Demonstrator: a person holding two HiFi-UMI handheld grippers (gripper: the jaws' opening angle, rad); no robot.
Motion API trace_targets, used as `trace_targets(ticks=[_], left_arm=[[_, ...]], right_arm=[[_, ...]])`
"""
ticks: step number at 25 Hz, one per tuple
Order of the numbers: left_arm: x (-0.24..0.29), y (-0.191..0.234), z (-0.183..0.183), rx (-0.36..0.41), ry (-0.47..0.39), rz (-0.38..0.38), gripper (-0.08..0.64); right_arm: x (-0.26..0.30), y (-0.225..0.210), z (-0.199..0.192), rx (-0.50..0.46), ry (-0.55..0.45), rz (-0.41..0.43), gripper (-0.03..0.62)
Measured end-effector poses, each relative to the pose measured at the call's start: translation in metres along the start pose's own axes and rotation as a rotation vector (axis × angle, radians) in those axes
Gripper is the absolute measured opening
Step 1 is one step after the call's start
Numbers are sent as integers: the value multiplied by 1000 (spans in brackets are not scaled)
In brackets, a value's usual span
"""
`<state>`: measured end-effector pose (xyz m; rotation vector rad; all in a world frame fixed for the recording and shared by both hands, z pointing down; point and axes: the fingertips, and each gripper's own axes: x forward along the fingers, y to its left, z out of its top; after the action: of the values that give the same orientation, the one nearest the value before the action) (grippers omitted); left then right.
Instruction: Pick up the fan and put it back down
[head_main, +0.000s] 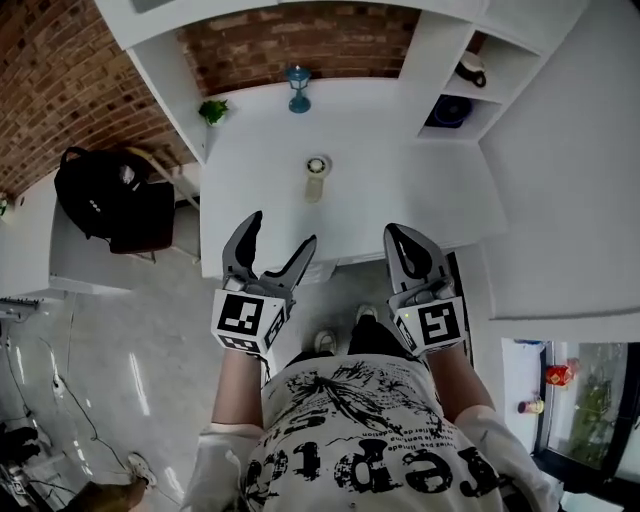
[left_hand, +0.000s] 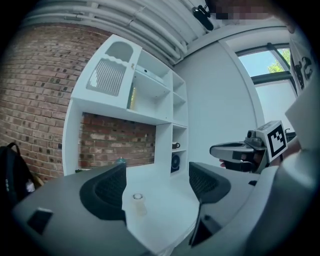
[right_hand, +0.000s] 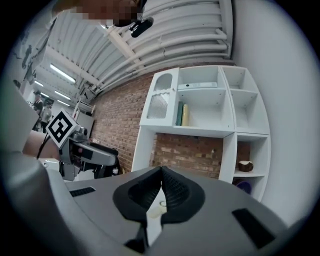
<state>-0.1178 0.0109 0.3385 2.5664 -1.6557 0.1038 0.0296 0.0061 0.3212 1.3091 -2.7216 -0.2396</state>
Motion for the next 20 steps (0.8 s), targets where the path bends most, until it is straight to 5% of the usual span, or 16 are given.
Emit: trace_targets(ticks=[11, 20], left_arm=[[145, 62, -34, -10, 124, 76, 377], [261, 119, -107, -73, 321, 123, 377]], right_arm=[[144, -70, -44, 16, 39, 141, 15], [261, -117, -95, 44, 68, 232, 15]])
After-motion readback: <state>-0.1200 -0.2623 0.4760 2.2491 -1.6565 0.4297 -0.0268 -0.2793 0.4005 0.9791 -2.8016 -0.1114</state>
